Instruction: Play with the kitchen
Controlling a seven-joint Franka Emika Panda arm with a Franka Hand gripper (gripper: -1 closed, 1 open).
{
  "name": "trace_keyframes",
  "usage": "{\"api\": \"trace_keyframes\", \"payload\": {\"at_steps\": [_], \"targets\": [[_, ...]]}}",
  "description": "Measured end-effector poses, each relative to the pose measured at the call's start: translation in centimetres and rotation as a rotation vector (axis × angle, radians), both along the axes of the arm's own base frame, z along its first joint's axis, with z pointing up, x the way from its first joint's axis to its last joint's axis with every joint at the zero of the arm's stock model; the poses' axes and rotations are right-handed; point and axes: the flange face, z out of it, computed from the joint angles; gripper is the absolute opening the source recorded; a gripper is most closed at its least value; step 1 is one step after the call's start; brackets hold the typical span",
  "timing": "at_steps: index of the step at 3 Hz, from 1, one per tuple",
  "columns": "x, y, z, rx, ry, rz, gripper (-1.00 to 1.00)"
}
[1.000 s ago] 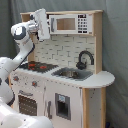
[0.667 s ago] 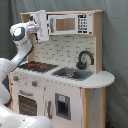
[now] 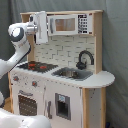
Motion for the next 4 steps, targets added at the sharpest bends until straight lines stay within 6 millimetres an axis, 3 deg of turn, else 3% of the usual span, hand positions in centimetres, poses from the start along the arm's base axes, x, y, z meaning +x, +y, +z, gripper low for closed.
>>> {"api": "trace_keyframes", "payload": {"at_steps": [4], "targets": [[-3.6, -3.1, -0.6, 0.004, 0.020, 0.156, -1.00]]}}
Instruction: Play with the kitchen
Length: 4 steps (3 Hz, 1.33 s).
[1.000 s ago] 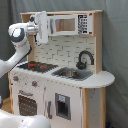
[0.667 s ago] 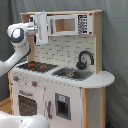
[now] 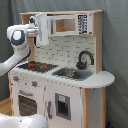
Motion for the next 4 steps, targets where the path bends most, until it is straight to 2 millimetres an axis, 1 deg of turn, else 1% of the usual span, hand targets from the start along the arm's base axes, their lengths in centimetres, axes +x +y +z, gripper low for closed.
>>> {"api": "trace_keyframes", "payload": {"at_steps": [1, 2, 3, 4], "targets": [[-0.8, -0.6, -0.3, 0.009, -0.010, 0.055, -1.00], [-1.7, -1.2, -0.1, 0.018, -0.033, 0.112, -1.00], [-1.8, 0.2, -0.6, 0.028, -0.044, 0.189, -1.00], [-1.8, 0.2, -0.6, 0.028, -0.045, 0.190, 1.00]]}}
